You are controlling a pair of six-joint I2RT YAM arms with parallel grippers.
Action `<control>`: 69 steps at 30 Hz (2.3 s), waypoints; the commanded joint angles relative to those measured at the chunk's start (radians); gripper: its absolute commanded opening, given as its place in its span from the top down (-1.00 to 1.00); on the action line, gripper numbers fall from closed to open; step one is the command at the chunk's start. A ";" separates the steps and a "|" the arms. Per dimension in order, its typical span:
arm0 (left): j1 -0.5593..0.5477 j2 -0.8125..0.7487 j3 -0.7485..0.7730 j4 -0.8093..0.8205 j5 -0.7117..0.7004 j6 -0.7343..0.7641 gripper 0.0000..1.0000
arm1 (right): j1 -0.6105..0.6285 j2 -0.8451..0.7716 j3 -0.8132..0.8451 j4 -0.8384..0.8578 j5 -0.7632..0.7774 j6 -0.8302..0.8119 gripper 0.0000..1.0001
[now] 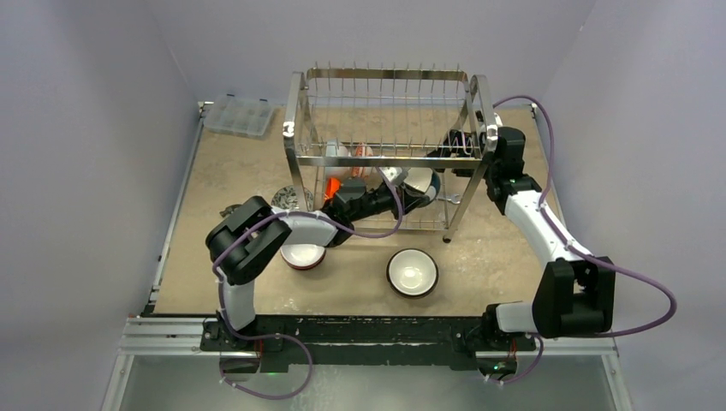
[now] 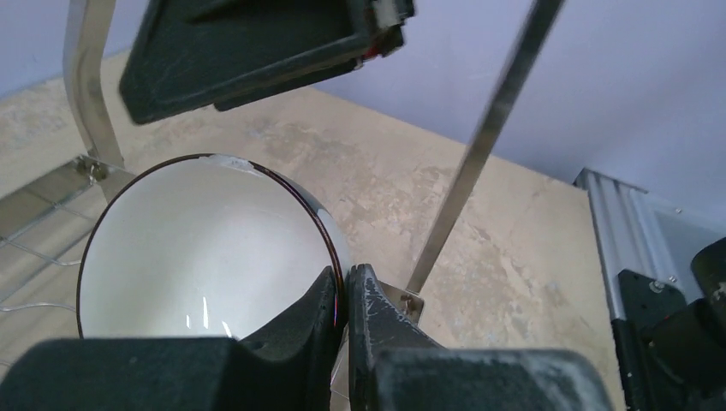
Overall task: Load the bowls into the dish rack
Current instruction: Pick up the bowl from the dish rack, then place the bowl in the dish rack.
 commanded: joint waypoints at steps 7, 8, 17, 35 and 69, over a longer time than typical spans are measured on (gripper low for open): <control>0.066 0.091 0.107 0.354 -0.032 -0.385 1.00 | -0.005 -0.078 -0.002 0.002 0.061 0.012 -0.89; 0.065 0.094 0.113 0.349 -0.055 -0.402 1.00 | -0.005 -0.081 -0.002 0.002 0.064 0.013 -0.89; 0.066 0.118 0.192 0.280 -0.188 -0.513 1.00 | -0.005 -0.089 -0.007 0.013 0.049 0.025 -0.89; 0.116 0.214 0.375 0.086 -0.269 -0.790 1.00 | -0.005 -0.101 -0.016 0.012 0.053 0.031 -0.95; 0.188 0.313 0.344 0.044 -0.347 -1.176 1.00 | -0.005 -0.083 -0.019 0.014 0.042 0.025 -0.97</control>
